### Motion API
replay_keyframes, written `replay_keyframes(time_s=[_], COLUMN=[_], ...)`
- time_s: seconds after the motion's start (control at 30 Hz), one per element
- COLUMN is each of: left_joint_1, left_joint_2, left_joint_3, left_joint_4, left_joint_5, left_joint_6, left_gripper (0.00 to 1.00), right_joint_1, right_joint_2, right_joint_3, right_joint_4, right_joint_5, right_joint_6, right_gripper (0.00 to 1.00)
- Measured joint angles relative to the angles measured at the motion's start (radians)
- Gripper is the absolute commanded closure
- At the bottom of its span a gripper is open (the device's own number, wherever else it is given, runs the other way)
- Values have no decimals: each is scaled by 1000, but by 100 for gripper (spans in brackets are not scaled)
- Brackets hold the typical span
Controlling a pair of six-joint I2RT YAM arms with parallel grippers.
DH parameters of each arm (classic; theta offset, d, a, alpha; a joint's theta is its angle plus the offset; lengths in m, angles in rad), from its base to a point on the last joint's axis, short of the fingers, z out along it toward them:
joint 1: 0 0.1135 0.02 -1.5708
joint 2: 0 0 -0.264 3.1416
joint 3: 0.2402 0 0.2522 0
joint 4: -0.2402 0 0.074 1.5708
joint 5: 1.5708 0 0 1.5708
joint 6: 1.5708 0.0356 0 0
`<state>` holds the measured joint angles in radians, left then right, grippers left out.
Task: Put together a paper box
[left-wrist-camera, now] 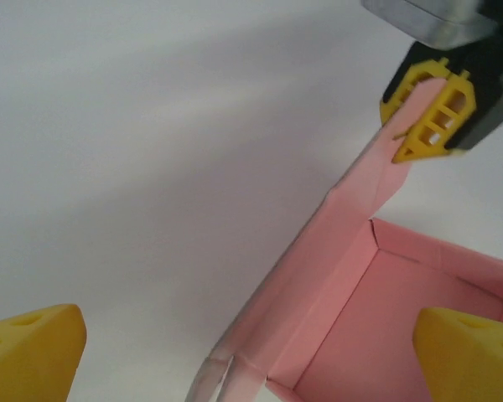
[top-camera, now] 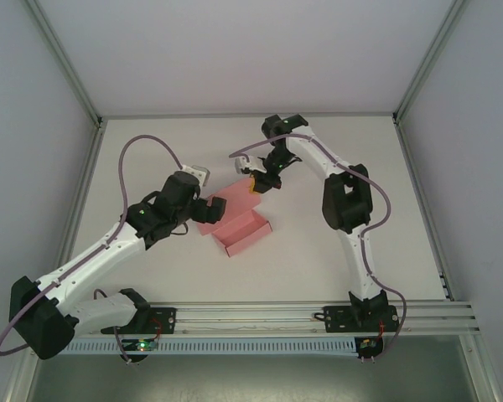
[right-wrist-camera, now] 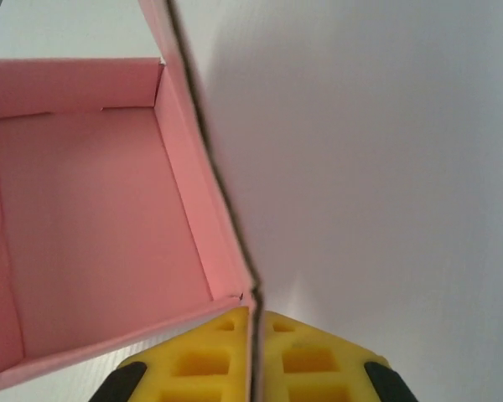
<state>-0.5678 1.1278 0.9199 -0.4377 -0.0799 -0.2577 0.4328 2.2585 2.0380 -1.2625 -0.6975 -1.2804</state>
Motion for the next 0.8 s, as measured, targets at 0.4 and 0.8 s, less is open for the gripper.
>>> replay_keyframes(time_s=[0.4, 0.8], left_joint_1=[136, 138], left_joint_2=[82, 187], left_joint_3=[-46, -80], left_joint_4=[136, 136], left_joint_5=[361, 430], left_joint_6=[171, 300], left_gripper=[9, 37], right_joint_1=[-58, -119], right_joint_2=[-325, -354], right_joint_3=[-455, -492], right_joint_4=[343, 422], right_joint_5=[10, -52], right_joint_6=[153, 196], right_gripper=[95, 95])
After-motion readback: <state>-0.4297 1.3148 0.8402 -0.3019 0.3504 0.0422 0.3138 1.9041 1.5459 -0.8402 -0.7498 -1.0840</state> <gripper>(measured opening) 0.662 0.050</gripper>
